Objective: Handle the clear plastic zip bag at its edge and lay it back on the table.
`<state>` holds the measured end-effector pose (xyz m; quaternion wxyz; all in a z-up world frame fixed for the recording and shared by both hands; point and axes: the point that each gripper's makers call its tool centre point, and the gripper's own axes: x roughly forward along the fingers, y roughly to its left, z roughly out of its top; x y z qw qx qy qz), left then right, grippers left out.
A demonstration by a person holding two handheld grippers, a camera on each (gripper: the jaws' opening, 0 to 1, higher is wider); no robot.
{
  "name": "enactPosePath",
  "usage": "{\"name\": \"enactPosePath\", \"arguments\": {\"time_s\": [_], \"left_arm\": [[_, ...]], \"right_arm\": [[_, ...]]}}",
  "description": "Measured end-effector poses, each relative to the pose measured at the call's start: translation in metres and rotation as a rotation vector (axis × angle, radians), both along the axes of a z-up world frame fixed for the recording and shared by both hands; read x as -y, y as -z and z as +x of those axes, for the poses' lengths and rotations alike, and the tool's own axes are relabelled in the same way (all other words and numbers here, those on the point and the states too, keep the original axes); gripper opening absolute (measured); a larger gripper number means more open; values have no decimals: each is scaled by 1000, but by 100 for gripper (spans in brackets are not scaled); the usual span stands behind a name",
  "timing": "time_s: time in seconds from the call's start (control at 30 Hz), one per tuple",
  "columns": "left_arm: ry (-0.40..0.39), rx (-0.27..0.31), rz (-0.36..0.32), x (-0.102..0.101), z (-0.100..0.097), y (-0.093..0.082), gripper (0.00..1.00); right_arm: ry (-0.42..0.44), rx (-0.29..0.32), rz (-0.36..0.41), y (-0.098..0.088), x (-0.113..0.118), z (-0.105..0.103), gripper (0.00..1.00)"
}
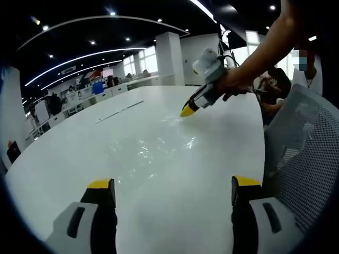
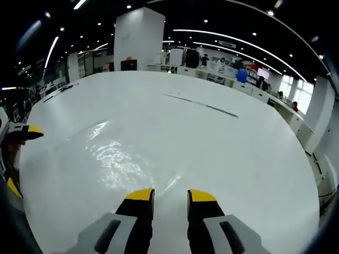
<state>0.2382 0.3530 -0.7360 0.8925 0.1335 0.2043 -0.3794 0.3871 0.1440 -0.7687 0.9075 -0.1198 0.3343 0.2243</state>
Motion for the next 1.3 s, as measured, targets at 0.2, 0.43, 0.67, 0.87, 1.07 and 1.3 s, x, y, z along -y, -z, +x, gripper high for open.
{"name": "enactPosePath", "arguments": {"time_s": [0.2,0.43,0.67,0.87,1.07,1.3], "left_arm": [[8,-1,-1,2,-1,0,89],[11,-2,-3,3,-1,0,88],[17,1,-4,4,-1,0,88],[18,6,-7,5,-1,-2,88],[21,7,-9,6,-1,-3,87],[28,10,-6,8,-1,-3,87]], "right_arm": [[31,-38,20,5,-7,-1,18],[134,-33,66,9,-6,0,11],[156,-40,94,7,-13,-7,3],[210,-79,166,5,-15,-11,9],[222,-132,219,3,-19,-16,7],[242,-186,289,3,-19,-17,0]]}}
